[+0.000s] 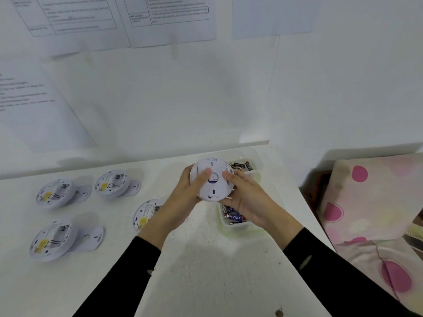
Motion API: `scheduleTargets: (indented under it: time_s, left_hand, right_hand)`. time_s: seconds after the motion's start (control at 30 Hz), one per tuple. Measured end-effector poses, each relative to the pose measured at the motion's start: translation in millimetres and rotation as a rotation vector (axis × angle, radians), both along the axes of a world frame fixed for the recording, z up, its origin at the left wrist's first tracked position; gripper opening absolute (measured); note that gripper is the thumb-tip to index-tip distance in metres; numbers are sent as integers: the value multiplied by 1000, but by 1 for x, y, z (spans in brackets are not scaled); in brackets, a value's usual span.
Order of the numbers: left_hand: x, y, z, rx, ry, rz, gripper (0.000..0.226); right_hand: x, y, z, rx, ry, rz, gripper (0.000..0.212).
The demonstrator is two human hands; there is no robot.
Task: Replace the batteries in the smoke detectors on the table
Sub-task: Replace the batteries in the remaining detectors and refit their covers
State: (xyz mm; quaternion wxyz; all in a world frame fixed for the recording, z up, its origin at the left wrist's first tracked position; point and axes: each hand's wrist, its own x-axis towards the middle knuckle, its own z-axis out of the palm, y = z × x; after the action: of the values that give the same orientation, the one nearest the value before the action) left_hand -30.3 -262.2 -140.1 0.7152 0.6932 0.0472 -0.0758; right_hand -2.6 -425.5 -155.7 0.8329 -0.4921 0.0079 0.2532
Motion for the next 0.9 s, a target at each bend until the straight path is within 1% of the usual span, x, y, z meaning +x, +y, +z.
scheduleTargets:
  time_s: [0.07, 0.1, 0.13, 0.23, 0.33, 0.37, 0.43, 0.53, 0.63, 0.73, 0.83, 0.9]
  left_hand:
    - [-4, -8, -1, 243, -115, 114, 81]
    - [-4, -10, -5, 305, -162, 171, 92]
    - [-5, -12, -8, 330, -206, 219, 95]
    - [-7, -20, -17, 309, -296, 267, 85]
    - [-7, -22, -20, 298, -356, 244, 82]
    - [-6, -22, -21, 307, -371, 241, 82]
    - [-5, -21, -22, 351, -401, 258, 80]
    - [-6, -25, -25, 604, -489, 365, 69]
    - [-7, -28, -29, 715, -521, 390, 67]
    - [-8, -28, -32, 724, -513, 353, 70]
    - [-8, -29, -32, 642, -519, 340, 73]
    - [-8, -30, -33, 623, -532, 337, 73]
  right_hand:
    - [-2, 3, -1, 96, 47, 13, 44]
    - [-4, 4, -2, 151, 69, 28, 48]
    - [-7, 6, -3, 206, 86, 42, 51]
    - [-13, 8, -3, 365, 106, 67, 52]
    - [-15, 9, -2, 465, 165, 113, 67]
    - [-15, 9, -1, 458, 180, 118, 68]
    - [-15, 11, -2, 429, 197, 110, 65]
    - [-14, 13, -1, 428, 202, 72, 54]
    - [-11, 15, -2, 437, 211, 43, 53]
    - [-8, 16, -3, 442, 232, 13, 50]
    - [-5, 20, -1, 444, 261, -28, 46]
    - [-4, 23, 1, 395, 237, -43, 44]
